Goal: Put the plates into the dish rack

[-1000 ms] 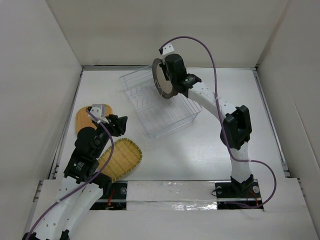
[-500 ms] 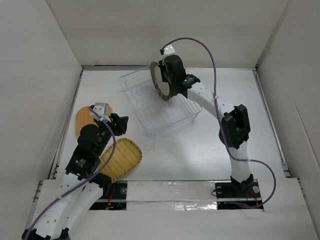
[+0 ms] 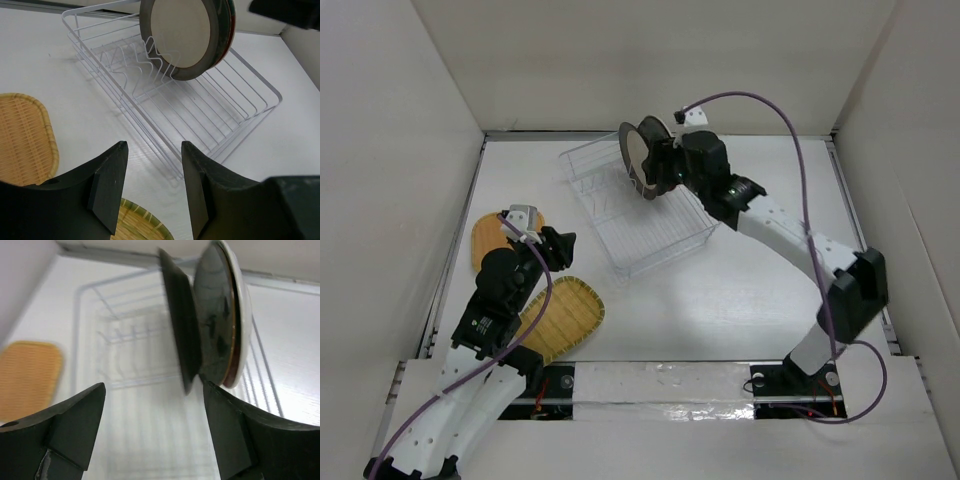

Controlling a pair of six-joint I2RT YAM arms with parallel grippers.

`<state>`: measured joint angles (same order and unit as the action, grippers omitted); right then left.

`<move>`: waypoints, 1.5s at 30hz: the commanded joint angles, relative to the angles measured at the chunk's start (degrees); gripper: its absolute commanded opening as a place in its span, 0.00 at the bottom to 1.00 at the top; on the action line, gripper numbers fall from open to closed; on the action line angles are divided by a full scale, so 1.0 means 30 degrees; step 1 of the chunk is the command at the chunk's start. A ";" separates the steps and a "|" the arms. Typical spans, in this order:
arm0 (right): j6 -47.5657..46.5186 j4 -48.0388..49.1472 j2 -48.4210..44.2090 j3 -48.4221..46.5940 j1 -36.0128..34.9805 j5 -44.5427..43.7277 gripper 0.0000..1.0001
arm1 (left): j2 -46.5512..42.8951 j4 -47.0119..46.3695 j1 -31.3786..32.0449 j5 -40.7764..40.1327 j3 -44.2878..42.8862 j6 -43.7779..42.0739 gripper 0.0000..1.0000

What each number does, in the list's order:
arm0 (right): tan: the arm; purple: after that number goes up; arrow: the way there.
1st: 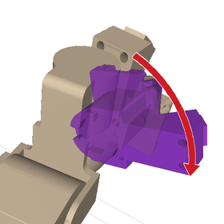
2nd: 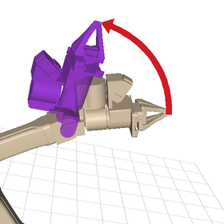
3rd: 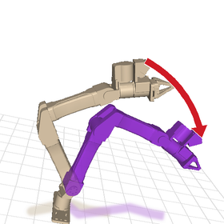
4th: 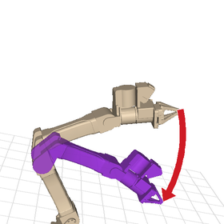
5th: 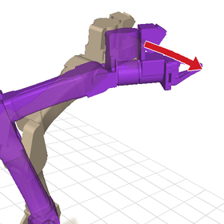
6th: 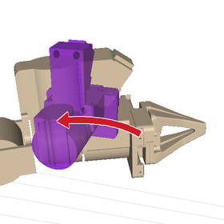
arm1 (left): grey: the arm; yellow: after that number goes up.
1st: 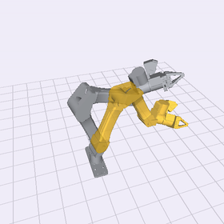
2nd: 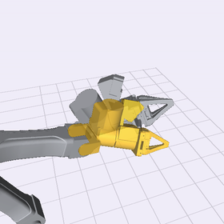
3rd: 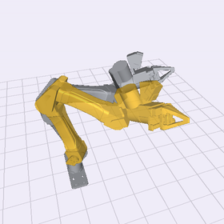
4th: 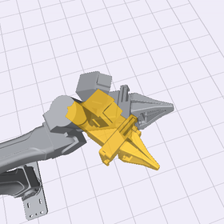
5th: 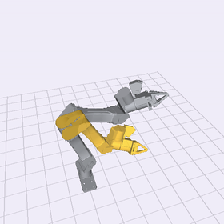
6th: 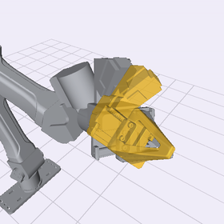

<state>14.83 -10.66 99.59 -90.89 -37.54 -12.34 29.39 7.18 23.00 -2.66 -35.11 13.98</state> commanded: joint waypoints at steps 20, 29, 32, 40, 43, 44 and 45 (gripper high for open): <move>1.4595 1.1929 -0.2206 1.5504 -1.2245 -0.2189 0.64 | -0.3991 -0.0226 -0.0110 -0.0404 -0.0249 0.0116 0.43; 1.6296 1.3277 0.2484 1.3218 -1.1630 -0.0868 0.58 | -0.4756 -0.0225 -0.0110 -0.0228 -0.0219 0.0146 0.43; 1.6560 1.4068 0.3159 1.3072 -1.1454 -0.0632 0.55 | -0.4873 -0.0254 -0.0110 -0.0111 -0.0190 0.0146 0.43; 1.6503 1.5270 0.2959 1.4034 -1.1450 -0.0544 0.00 | -0.4815 -0.0254 -0.0110 0.0006 -0.0190 0.0175 0.43; 1.5978 1.5241 0.0735 1.5787 -1.1918 -0.1627 0.00 | -0.4786 -0.0313 -0.0110 0.0094 -0.0190 0.0146 0.43; 1.5772 1.5096 -0.0025 1.6114 -1.1920 -0.2006 0.00 | -0.4757 -0.0313 -0.0110 0.0094 -0.0190 0.0117 0.43; 1.5132 1.4892 -0.0787 1.6408 -1.2124 -0.2880 0.00 | -0.4727 -0.0313 -0.0110 0.0123 -0.0219 0.0116 0.43</move>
<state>65.21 33.26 103.81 -44.16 -72.40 -14.52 15.20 8.08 22.79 -3.11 -35.09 14.06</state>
